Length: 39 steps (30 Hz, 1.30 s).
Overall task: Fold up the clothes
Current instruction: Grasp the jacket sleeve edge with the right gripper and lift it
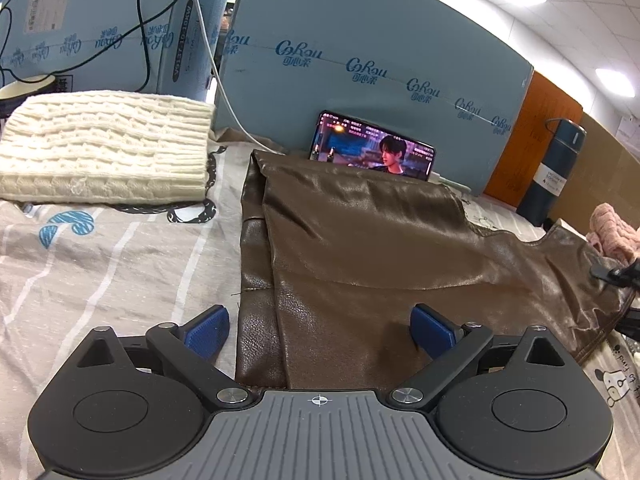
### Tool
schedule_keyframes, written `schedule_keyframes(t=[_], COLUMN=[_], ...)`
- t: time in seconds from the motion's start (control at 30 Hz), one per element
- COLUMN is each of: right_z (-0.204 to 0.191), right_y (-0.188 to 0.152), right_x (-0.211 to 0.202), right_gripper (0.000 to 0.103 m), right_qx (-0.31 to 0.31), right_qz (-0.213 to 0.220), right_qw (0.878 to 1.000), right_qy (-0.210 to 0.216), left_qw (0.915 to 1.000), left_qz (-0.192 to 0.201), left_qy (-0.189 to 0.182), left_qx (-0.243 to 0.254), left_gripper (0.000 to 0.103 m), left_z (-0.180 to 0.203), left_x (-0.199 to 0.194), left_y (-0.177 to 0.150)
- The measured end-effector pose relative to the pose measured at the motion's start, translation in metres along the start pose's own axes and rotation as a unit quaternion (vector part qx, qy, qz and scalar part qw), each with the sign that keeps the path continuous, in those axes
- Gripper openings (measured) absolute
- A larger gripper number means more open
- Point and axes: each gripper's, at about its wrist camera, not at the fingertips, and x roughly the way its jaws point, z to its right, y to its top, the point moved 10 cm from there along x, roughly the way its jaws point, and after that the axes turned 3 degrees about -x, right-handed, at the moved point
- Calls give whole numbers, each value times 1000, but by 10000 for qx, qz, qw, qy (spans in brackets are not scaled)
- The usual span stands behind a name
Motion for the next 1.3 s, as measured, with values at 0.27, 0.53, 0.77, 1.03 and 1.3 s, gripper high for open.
schedule_keyframes(t=[0.27, 0.53, 0.77, 1.03, 1.3], right_z=[-46, -70, -44, -80, -137], right_y=[4, 1, 18, 15, -11], right_x=[-38, -71, -88, -66, -32], right_gripper=[10, 7, 6, 6, 6], right_qx=[-152, -3, 50, 45, -258], right_qz=[232, 222, 573, 283, -314], right_qw=[9946, 9849, 9899, 9829, 9711], right_qy=[1003, 1718, 1299, 1821, 2352], left_qw=[10000, 9979, 9904, 9833, 9827], left_qz=[-19, -131, -33, 471, 386], left_qy=[-12, -461, -1004, 331, 513], left_qx=[53, 436, 952, 1726, 1738], left_gripper=[100, 101, 101, 101, 100], left_z=[0, 22, 52, 32, 23], left_x=[3, -3, -18, 10, 69], left_y=[0, -11, -19, 29, 53])
